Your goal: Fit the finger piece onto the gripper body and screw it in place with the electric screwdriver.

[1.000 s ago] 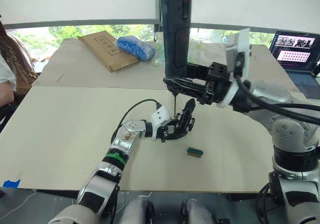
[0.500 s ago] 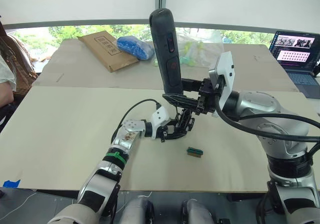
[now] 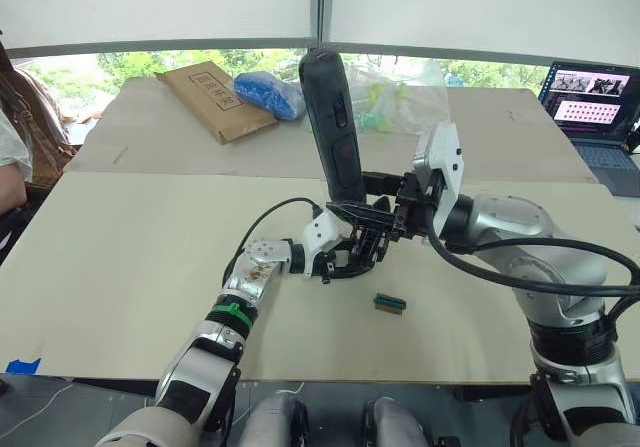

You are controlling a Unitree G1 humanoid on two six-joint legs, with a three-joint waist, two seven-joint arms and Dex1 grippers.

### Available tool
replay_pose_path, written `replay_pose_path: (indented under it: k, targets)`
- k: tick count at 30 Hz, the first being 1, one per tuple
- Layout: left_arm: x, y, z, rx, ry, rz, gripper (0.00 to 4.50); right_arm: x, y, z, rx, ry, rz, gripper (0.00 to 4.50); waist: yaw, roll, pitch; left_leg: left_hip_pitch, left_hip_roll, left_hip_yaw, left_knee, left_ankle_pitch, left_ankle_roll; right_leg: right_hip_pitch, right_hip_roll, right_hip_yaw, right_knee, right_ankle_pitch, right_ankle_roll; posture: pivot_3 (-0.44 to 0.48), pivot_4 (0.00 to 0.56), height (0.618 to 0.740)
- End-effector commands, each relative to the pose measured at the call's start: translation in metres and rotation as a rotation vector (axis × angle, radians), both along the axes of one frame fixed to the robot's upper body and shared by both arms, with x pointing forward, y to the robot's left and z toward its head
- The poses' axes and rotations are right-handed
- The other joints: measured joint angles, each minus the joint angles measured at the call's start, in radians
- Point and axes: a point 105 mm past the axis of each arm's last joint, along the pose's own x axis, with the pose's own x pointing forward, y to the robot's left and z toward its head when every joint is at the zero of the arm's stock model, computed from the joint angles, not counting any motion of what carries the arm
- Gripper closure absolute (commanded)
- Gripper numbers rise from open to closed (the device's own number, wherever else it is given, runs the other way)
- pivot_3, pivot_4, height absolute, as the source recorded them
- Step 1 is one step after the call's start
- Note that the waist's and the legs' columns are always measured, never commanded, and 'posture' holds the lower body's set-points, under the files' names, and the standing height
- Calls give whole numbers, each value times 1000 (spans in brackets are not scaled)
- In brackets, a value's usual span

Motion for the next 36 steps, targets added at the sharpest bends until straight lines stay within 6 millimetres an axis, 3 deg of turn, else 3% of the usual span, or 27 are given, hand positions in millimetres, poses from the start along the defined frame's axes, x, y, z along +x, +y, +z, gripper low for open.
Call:
replay_pose_path:
  k: [1, 16, 36]
  targets:
    - [1, -5, 9, -19, -40, -11, 2198, -10, 3, 22, 46, -116, 32, 2610, 0, 0, 0, 0, 0, 0, 0, 0, 0, 0, 0, 0, 0, 0, 0, 0, 150, 732]
    - [2, -5, 11, -19, -43, -9, 2198, -12, 3, 47, 70, -141, 42, 2610, 0, 0, 0, 0, 0, 0, 0, 0, 0, 0, 0, 0, 0, 0, 0, 0, 150, 732]
    - [3, -3, 12, -16, -51, -5, 2198, -11, 4, 41, 51, -126, 36, 2610, 0, 0, 0, 0, 0, 0, 0, 0, 0, 0, 0, 0, 0, 0, 0, 0, 150, 732]
